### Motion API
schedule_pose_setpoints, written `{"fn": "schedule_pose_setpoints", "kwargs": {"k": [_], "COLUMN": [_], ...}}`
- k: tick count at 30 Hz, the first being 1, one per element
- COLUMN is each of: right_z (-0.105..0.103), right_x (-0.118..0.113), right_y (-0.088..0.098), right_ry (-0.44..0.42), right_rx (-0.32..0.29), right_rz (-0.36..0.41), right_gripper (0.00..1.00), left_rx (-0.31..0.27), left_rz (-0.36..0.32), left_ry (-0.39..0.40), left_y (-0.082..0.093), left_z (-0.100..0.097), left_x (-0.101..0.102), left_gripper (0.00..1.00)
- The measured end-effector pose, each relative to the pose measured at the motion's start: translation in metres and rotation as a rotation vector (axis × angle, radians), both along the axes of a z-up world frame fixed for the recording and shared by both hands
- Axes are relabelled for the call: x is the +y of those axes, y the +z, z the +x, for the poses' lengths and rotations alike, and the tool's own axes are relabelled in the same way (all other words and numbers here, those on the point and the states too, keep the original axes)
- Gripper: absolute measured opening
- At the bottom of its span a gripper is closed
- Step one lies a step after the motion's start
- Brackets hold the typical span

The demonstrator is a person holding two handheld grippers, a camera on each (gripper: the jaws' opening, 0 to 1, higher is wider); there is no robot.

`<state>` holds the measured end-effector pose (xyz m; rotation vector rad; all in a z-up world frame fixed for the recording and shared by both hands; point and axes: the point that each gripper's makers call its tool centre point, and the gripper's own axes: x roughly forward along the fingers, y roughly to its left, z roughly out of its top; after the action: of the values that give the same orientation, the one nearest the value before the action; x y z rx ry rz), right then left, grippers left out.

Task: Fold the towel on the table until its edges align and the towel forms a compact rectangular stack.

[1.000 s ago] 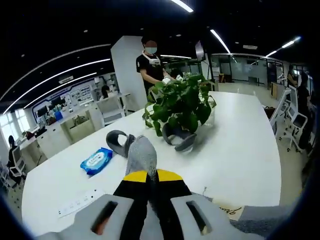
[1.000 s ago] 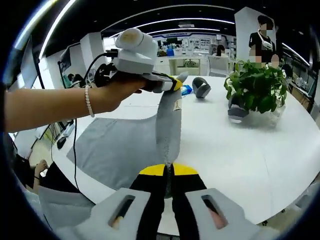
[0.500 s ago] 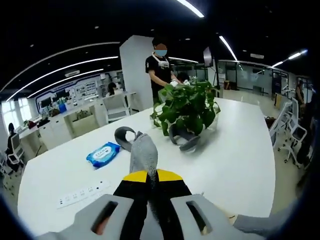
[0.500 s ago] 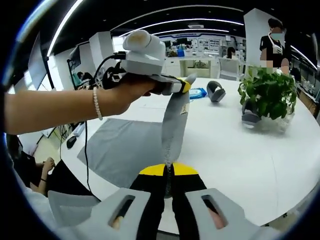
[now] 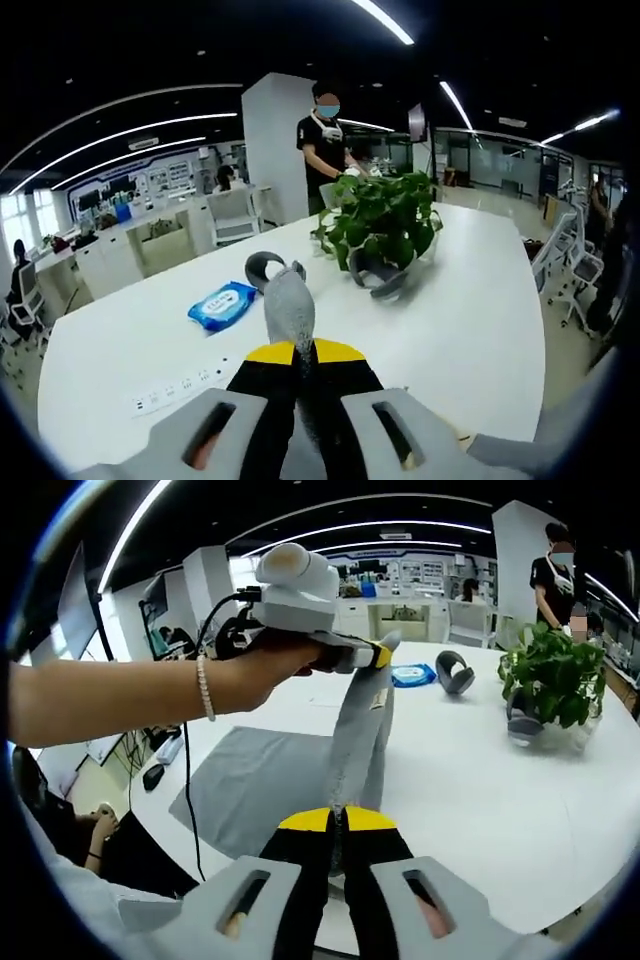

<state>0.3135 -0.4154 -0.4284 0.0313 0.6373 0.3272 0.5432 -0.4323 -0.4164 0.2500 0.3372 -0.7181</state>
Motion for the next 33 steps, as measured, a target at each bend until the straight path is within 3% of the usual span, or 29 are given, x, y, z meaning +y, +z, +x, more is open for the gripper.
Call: {"fn": "schedule_pose_setpoints", "kwargs": {"k": [6,16,33], "right_z": [0.002,0.003,0.012], "right_x": [0.03,0.064,0.101], "right_y": [-0.007,-0.007,-0.014], "right_ry": [0.03,0.029,0.045], "right_rx": [0.019,0.001,-0.015], "right_rz": [0.016,0.028,0.007], "right_gripper": [0.0,0.0,0.01], "left_rx": [-0.072,-0.07,-0.073], "left_rz": [0.07,0.052,0.03], "left_ry": [-0.043,-0.042,-0.043], "left_y": [0.002,0.003,0.0], "left_z": [0.001,0.004,0.013], "left_x": [0.025,0.059,0.086], "left_gripper": [0.04,0.04,0.04]}}
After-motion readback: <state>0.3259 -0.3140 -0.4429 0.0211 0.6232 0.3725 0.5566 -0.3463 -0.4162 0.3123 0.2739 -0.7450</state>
